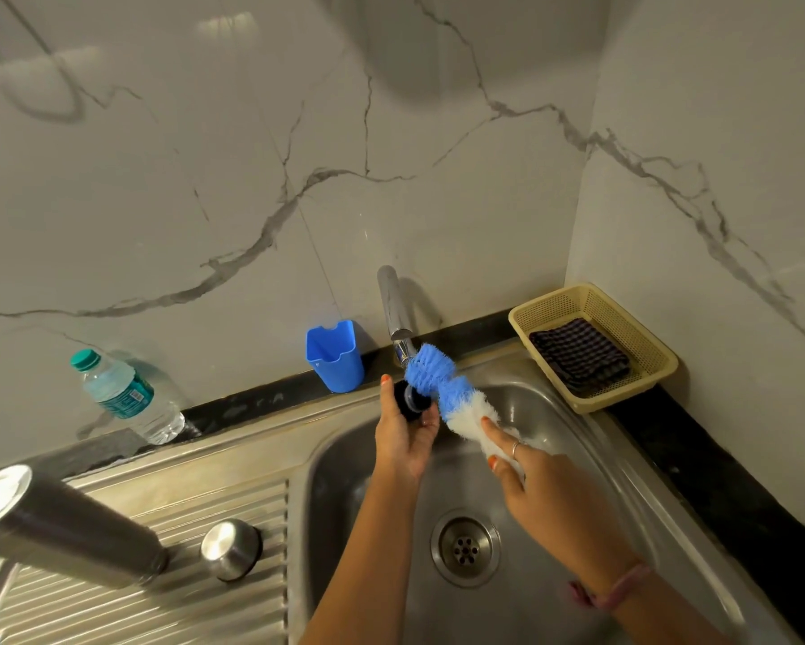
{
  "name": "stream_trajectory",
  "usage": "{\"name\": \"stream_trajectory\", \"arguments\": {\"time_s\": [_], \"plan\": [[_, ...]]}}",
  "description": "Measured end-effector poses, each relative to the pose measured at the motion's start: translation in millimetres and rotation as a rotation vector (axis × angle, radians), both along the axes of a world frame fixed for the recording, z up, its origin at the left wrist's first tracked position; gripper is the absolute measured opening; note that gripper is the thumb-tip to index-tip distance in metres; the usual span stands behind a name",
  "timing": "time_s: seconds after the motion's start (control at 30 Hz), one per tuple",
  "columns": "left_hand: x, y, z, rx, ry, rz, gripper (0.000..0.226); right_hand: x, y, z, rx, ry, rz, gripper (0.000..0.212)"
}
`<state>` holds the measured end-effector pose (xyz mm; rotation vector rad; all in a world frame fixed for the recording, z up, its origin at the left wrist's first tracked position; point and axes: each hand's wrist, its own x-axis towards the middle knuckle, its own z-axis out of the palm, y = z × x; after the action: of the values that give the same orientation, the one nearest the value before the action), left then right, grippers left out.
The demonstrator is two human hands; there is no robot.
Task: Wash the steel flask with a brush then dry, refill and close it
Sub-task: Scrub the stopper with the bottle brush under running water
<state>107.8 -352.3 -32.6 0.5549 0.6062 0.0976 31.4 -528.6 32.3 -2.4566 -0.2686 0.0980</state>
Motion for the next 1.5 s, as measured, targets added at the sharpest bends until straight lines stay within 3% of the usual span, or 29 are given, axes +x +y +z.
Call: {"name": "stream_trajectory", "arguments": {"time_s": [0.1,0.23,0.33,0.47,0.6,0.77,1.0,1.2,1.33,1.5], "plan": [[0,-5,5,0.033,-0.024,-0.012,0.050,0,9,-9,-0.055,-0.112,0.001,0.049],[9,4,3,0.004,-0.064,0.058,0.063,-24,15,-10,-0.258,-0.257,0.070,0.050],[10,4,5,-0.005,-0.045,0.063,0.069,-32,14,-2,-0.279,-0.291,0.088,0.079],[6,3,4,-0.082,-0.083,0.079,0.048,-25,11,7,-0.173,-0.294,-0.081,0.073],[7,1,7,-0.144,-0.081,0.109,0.032,-15,8,8,-0.138,-0.216,-0.098,0.059],[4,1,13,-0.079,-0.087,0.056,0.033,-27,11,9,-0.263,-0.205,0.020,0.054],[7,-7,8,-0.033,-0.104,0.031,0.033,-1,18,3,-0.214,-0.171,-0.076,0.051],[7,-9,3,0.005,-0.061,0.041,0.036,-25,12,13,-0.388,-0.223,-0.007,0.054],[5,-15,3,0.001,-0.098,0.040,0.037,2,17,6,-0.332,-0.224,-0.066,0.050],[9,-6,-1,0.026,-0.054,0.074,0.041,1,17,10,-0.352,-0.193,0.032,0.051]]}}
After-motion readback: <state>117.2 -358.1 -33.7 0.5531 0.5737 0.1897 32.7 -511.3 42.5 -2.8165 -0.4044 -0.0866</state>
